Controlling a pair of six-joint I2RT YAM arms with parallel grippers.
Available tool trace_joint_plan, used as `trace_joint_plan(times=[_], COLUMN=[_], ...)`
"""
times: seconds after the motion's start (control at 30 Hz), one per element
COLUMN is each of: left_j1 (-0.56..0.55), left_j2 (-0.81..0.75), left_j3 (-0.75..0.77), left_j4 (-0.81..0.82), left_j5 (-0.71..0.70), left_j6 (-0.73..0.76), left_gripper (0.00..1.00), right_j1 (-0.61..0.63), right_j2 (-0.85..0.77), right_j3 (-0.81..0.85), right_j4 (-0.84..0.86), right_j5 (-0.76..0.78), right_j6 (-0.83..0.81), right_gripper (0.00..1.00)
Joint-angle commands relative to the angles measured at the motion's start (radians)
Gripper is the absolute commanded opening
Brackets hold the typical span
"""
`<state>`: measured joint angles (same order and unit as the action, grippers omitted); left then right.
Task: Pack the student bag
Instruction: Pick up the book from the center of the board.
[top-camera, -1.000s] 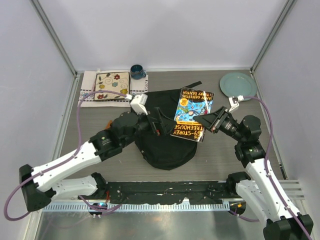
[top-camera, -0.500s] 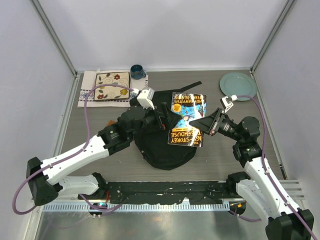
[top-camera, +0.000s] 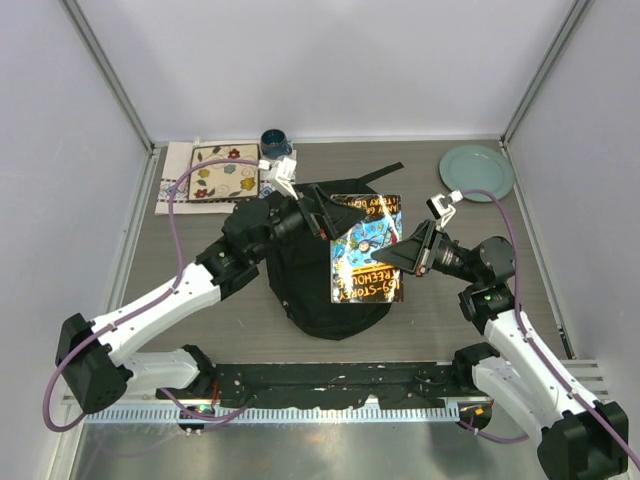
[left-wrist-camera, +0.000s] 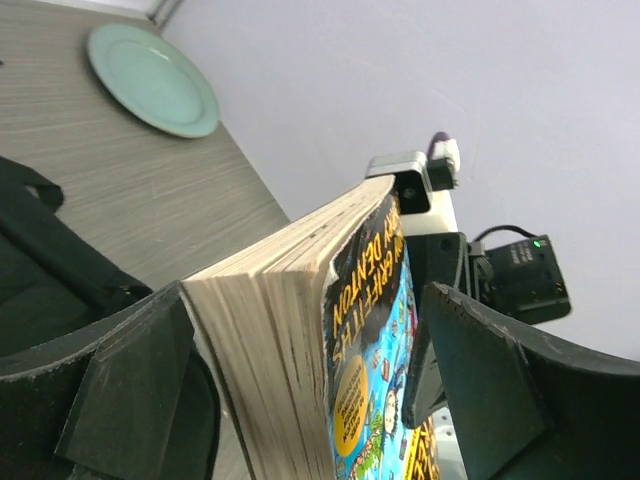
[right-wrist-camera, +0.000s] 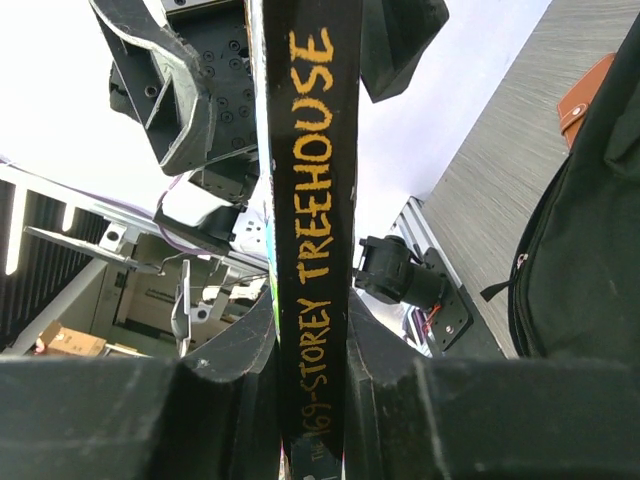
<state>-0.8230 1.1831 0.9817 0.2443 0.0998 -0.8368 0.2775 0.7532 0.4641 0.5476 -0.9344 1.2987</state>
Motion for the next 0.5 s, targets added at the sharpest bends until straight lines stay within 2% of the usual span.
trace_joint_plan(times=[0.0,0.1,0.13,0.17,0.23,0.27,0.33,0.37,0.4,0.43,0.47], left_j1=[0.018,0.021,0.022,0.024,0.025,0.027,0.031,0.038,0.038,0.039,0.042], left_j2=[0.018,0.027,0.030,0.029,0.024,0.018,0.006,-0.011,-0.020,-0.036,-0.062], left_j3=[-0.020,-0.031,-0.035,-0.040,-0.052,-0.057,-0.074,-0.078,-0.087,-0.089,-0.090], left_j4=[0.145,0.153,0.158,0.167,0.167,0.158,0.141,0.113,0.090,0.058,-0.018], left_j5=[0.144,0.181,0.190,0.195,0.195,0.192,0.166,0.150,0.132,0.068,0.031], left_j6=[-0.048,-0.058,-0.059,-0.064,-0.070,-0.071,-0.073,-0.070,-0.067,-0.059,-0.055], left_gripper=[1.00,0.99,0.97,0.83,0.68,0.51,0.35,0.21,0.13,0.06,0.00], right_j1=[0.011,0.012,0.014,0.014,0.014,0.012,0.014,0.014,0.014,0.015,0.014], right_j2=[0.009,0.026,0.029,0.037,0.046,0.055,0.058,0.060,0.058,0.055,0.051], right_j3=[0.016,0.018,0.018,0.018,0.019,0.027,0.042,0.076,0.099,0.123,0.174], right_j4=[0.176,0.186,0.187,0.189,0.181,0.164,0.045,-0.030,-0.225,-0.332,-0.432], right_j5=[-0.014,-0.018,-0.018,-0.023,-0.027,-0.027,0.006,0.026,0.098,0.145,0.195], right_j6=[0.047,0.045,0.044,0.040,0.028,0.014,-0.073,-0.122,-0.175,-0.309,-0.361], right_gripper=[0.00,0.00,0.00,0.00,0.00,0.00,0.04,0.17,0.26,0.36,0.60])
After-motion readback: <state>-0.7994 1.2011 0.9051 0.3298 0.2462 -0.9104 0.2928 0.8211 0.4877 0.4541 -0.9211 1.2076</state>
